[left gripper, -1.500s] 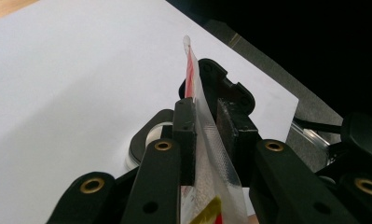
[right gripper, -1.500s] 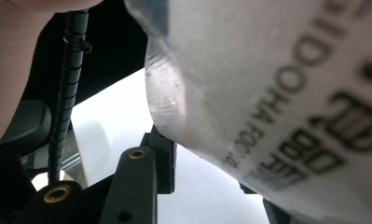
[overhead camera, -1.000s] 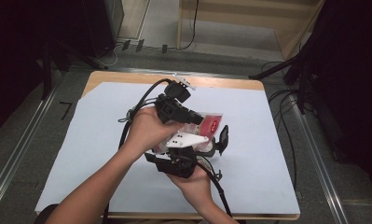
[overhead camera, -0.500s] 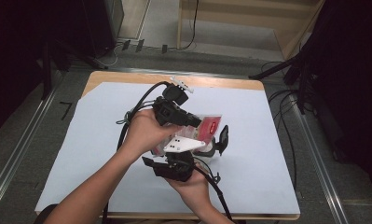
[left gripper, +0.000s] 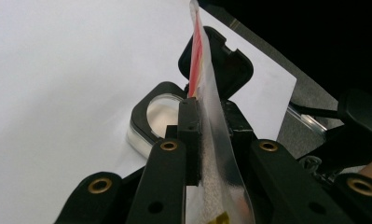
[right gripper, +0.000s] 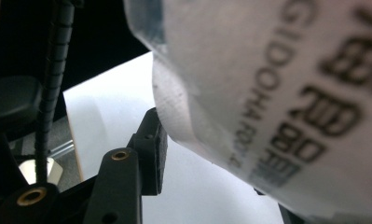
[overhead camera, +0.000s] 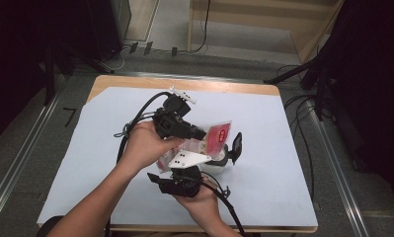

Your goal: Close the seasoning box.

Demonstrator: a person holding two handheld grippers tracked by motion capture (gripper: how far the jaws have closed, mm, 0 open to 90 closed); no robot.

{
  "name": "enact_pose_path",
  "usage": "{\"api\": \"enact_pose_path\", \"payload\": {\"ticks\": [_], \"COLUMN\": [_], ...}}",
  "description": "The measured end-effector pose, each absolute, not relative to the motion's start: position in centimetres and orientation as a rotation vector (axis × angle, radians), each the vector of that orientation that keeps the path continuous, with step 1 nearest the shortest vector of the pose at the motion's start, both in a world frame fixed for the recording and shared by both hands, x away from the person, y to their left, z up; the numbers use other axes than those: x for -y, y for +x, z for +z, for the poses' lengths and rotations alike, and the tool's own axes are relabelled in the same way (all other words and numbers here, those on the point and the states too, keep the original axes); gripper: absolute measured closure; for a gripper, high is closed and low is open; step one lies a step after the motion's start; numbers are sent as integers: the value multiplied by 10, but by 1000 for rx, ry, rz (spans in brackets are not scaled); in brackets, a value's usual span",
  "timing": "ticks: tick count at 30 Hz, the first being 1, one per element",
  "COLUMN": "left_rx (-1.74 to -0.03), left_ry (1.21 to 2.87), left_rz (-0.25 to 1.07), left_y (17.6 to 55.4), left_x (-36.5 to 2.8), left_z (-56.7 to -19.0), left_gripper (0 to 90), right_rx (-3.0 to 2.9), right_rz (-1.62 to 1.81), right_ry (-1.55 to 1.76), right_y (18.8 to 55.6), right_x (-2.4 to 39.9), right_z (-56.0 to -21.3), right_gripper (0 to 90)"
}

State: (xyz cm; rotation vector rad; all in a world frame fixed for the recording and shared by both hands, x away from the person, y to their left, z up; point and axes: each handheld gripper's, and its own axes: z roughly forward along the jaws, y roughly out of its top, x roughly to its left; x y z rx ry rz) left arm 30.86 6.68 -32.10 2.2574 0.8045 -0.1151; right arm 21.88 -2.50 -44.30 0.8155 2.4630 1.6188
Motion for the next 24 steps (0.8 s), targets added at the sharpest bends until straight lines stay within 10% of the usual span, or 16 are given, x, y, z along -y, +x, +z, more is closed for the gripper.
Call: {"api": "enact_pose_path", "payload": {"ticks": [24], "left_rx": [-815], "left_ry": [2281], "left_rz": [-135], "left_y": [301], "left_x": [-78], "left_z": [-333], "left_gripper": [800], "right_rx": [-2531], "right_rz": [1497], "right_ry": [665], "right_y": [218], "right_x": [24], "right_z": [-466], "right_gripper": [562]}}
